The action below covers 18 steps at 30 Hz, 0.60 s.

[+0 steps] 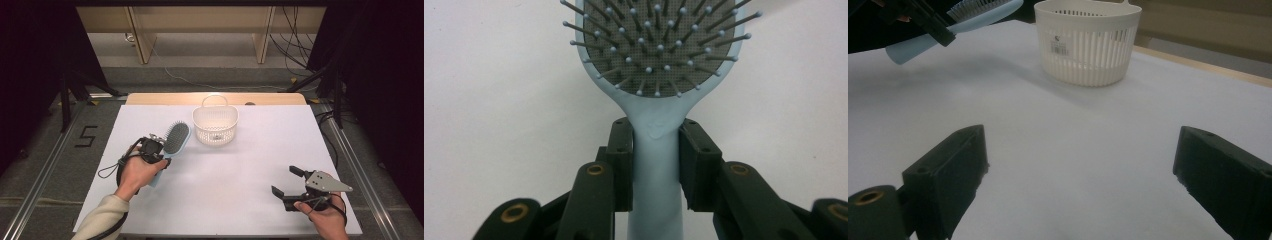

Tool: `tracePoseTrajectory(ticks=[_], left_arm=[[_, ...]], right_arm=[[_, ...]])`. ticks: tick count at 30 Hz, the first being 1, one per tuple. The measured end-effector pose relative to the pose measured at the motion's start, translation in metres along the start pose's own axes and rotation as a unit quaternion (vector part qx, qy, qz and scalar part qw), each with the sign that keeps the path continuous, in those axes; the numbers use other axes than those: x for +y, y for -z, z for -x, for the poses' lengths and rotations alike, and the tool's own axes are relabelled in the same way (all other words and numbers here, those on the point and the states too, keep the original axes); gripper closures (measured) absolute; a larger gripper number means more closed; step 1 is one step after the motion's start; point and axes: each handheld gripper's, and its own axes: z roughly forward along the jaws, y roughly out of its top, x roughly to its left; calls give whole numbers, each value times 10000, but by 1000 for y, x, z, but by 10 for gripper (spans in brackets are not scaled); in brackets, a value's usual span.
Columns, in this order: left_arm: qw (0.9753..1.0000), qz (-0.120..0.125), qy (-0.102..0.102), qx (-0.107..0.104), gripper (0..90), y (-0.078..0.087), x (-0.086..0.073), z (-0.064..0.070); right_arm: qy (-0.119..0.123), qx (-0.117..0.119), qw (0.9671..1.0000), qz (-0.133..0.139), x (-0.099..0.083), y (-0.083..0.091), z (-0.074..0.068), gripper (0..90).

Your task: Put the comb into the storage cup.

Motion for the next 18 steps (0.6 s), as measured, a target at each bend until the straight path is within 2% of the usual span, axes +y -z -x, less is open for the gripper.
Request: tracePoseTrajectory(ticks=[18], left_arm=[[9997,240,39,48,698,2,1,-1]], right_arm=[[-1,1,10000,-3,0,0,0,80]])
